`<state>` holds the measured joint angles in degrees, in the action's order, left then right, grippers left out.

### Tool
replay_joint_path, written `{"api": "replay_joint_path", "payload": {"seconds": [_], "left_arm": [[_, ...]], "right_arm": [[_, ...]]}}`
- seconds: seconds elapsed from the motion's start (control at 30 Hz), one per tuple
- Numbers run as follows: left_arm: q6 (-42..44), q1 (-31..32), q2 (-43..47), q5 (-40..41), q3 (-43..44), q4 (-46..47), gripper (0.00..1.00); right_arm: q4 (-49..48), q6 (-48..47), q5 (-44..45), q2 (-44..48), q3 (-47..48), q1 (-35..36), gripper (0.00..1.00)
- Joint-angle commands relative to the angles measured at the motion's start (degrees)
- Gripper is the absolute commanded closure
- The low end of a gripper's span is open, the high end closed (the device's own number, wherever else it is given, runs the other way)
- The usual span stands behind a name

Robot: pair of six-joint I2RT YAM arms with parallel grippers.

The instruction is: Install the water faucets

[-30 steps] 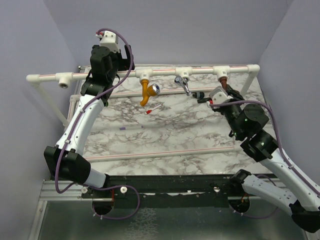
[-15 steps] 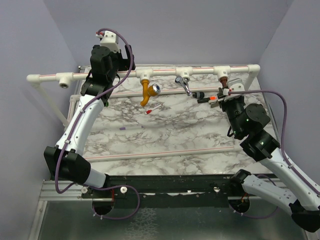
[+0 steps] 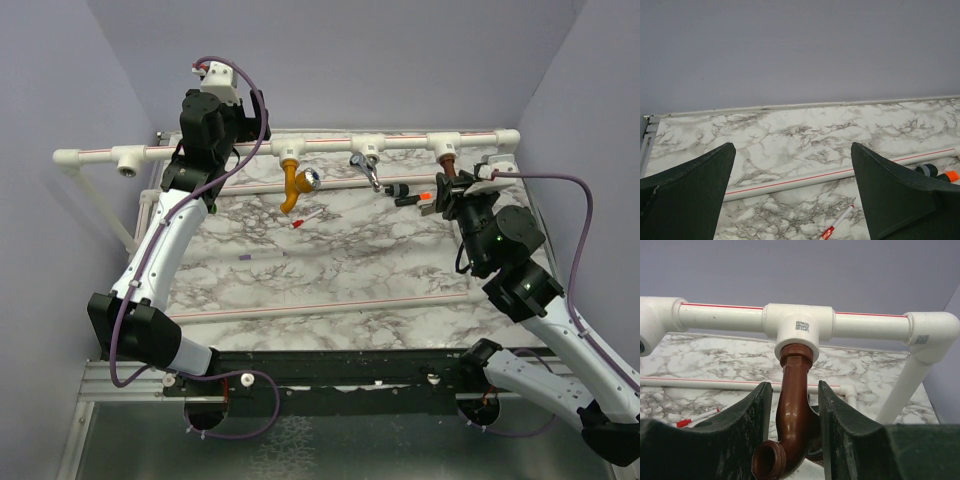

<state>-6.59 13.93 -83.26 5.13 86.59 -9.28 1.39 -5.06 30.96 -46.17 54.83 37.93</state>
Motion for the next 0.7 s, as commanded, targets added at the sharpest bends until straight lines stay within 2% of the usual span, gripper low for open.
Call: {"api": "replay_joint_path", "payload": {"seconds": [0.0, 0.17, 0.3, 0.37, 0.47, 0.67], "left_arm": [[-0.29, -0.52, -3.74, -1.52, -1.97, -6.15, 0.01], [-0.35, -0.57, -3.75, -1.61, -1.95, -6.14, 0.01], [-0.42, -0.57, -3.75, -1.62, -1.95, -6.21, 0.01], [-0.35, -0.56, -3.67, -1.54, -1.95, -6.19, 0.01], [-0.35, -0.57, -3.66, -1.58, -1.96, -6.13, 0.01], [-0.44, -0.57, -3.83, -1.70, -1.95, -6.15, 0.01]], "right_arm": [[0.85, 12.63, -2.96, 1.08, 3.43, 0.94, 0.97], [4.68, 9.12, -2.95, 1.78, 7.20, 0.91, 0.69], [9.75, 6.42, -3.29, 1.24, 11.41, 0.92, 0.42], [13.20, 4.78, -3.10, 0.72, 13.72, 0.93, 0.34], [17.74, 2.52, -3.55, 0.39, 16.37, 0.92, 0.27], [26.49, -0.02, -6.40, -1.00, 21.04, 0.91, 0.26]]}}
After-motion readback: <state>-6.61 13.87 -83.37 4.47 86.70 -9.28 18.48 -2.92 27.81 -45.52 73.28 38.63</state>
